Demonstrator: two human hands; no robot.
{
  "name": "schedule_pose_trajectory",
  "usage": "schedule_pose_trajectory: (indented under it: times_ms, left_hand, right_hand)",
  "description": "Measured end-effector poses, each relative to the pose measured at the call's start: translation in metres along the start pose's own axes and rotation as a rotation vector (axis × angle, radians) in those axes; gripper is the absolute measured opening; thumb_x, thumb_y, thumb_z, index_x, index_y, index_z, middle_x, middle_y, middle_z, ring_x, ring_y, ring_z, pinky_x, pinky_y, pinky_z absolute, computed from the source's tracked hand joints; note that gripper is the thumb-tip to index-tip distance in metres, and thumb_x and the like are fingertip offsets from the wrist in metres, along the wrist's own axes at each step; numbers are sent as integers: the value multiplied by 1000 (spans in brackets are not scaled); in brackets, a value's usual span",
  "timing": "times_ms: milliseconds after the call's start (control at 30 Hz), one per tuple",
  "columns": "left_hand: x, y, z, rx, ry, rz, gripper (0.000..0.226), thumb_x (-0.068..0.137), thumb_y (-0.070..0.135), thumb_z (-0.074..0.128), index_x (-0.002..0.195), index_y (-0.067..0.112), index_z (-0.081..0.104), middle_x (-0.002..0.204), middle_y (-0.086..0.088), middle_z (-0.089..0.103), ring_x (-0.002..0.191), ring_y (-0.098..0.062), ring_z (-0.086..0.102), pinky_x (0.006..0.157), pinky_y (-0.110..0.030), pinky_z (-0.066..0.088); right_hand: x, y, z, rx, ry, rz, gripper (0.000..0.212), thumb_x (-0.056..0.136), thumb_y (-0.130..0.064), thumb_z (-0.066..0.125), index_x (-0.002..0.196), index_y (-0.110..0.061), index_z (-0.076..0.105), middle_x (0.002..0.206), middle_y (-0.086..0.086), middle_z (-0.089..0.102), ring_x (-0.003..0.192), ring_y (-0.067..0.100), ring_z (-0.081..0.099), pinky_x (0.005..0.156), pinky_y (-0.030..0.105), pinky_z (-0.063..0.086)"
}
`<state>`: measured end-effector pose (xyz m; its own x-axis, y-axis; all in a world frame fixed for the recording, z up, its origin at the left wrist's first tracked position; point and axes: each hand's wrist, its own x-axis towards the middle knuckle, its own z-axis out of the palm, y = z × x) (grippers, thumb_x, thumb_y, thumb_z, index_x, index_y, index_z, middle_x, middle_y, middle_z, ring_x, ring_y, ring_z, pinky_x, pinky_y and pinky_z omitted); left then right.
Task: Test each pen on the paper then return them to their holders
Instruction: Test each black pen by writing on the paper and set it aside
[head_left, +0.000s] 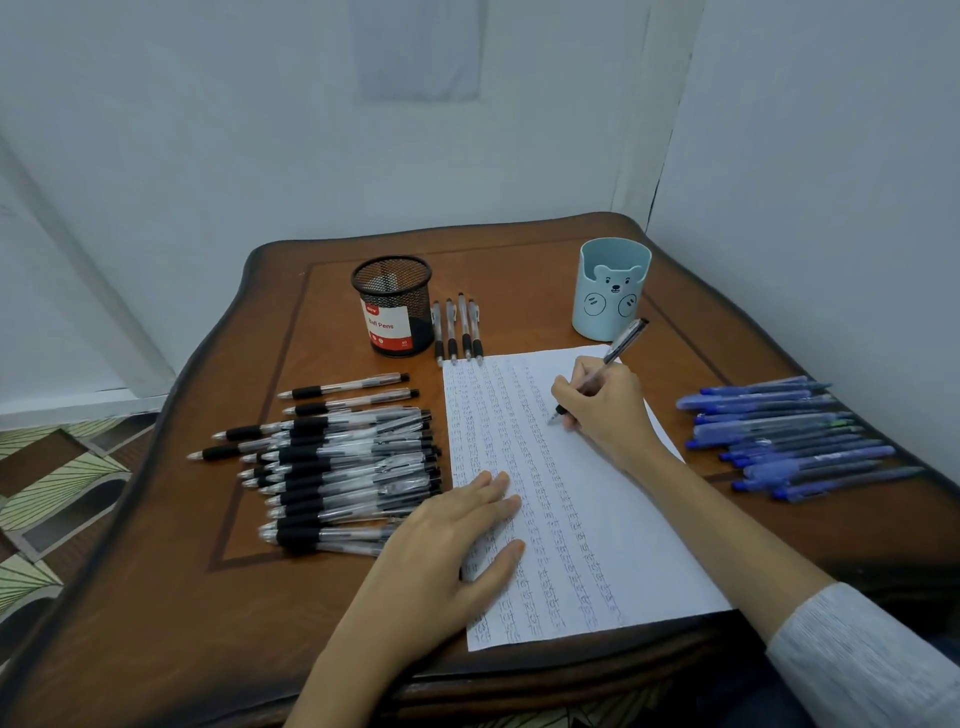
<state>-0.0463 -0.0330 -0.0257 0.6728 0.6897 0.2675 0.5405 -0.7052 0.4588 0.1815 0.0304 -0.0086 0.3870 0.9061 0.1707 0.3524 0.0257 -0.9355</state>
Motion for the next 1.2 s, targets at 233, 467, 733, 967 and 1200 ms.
schedule_pose_trajectory:
  times_ms: [233, 467, 733, 967, 1200]
  left_hand:
    - [-1, 1, -1, 8, 8, 9, 54, 91, 57, 39, 137, 30, 51, 146, 20, 36, 136, 15, 18, 109, -6, 11]
    - [-1, 2, -1, 15, 24, 15, 52, 92, 55, 42, 135, 29, 53, 145, 18, 40, 136, 13, 21, 109, -7, 13]
    - [0, 2, -1, 11, 17, 14, 54, 91, 56, 40, 135, 28, 53, 145, 17, 40, 137, 13, 21, 110, -6, 12]
    - [-1, 4, -2, 13, 23, 15, 53, 91, 55, 41, 134, 28, 54, 144, 16, 42, 137, 12, 21, 109, -4, 10]
    - [0, 3, -2, 8, 22, 15, 51, 92, 53, 43, 133, 26, 55, 144, 14, 44, 136, 10, 25, 109, -5, 12]
  right_hand:
    - [0, -1, 0, 10, 9, -14, 34, 89, -2, 62, 60, -5, 45, 52, 10, 49, 37, 7, 53, 40, 11, 36]
    - [1, -2, -1, 18, 5, 12, 38, 87, 2, 60, 56, -7, 42, 50, 5, 45, 36, 9, 53, 38, 13, 35]
    - [1, -3, -1, 27, -7, 22, 38, 86, 4, 60, 56, -8, 39, 51, 6, 42, 36, 10, 53, 38, 13, 34]
    - [0, -3, -2, 56, 3, 9, 39, 85, 7, 58, 55, -8, 38, 55, 8, 40, 35, 9, 52, 36, 13, 32]
    - [1, -1, -3, 61, -7, 4, 34, 85, 7, 58, 58, -6, 41, 55, 8, 39, 35, 11, 52, 36, 14, 32]
